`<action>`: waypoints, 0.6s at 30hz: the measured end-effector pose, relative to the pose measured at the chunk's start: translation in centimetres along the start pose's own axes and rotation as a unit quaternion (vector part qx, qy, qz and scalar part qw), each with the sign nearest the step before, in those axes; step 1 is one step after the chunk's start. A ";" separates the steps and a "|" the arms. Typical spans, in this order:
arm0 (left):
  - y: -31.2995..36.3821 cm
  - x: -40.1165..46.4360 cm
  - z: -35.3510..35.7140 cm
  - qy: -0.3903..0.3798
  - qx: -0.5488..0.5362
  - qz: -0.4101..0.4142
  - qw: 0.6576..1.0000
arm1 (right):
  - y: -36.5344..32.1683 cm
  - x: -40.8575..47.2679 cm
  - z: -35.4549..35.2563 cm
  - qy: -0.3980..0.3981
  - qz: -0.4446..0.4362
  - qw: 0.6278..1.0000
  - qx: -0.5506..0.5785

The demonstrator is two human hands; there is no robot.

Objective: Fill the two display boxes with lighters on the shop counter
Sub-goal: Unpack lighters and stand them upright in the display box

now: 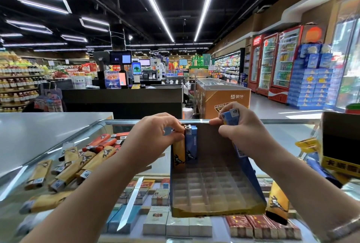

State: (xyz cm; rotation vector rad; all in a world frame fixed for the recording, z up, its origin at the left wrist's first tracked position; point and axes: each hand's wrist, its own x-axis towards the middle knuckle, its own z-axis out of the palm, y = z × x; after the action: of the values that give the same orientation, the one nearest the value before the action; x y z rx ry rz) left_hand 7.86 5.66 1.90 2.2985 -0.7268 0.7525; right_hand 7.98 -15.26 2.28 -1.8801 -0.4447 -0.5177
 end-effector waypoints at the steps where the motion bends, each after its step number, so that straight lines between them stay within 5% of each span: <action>1: -0.1 0.0 -0.1 -0.006 -0.019 -0.010 1.000 | 0.0 0.0 0.1 0.014 -0.005 1.000 0.004; 6: -0.2 -0.1 -0.1 -0.002 -0.048 -0.037 0.998 | -1.1 -0.1 -0.3 0.066 -0.064 0.992 0.087; 11: 0.9 -0.1 -0.3 0.050 -0.102 -0.023 0.993 | -1.9 -0.6 -0.1 -0.155 0.053 0.957 0.239; 18: 3.1 -0.3 -0.3 0.031 -0.114 0.060 0.991 | -1.9 -0.9 -0.4 -0.331 0.144 0.879 0.312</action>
State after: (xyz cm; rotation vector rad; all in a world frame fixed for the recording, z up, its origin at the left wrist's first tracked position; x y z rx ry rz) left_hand 5.55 3.90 3.01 2.0308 -0.8820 0.7501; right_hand 6.17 -14.99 3.36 -1.3985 -0.6647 0.4611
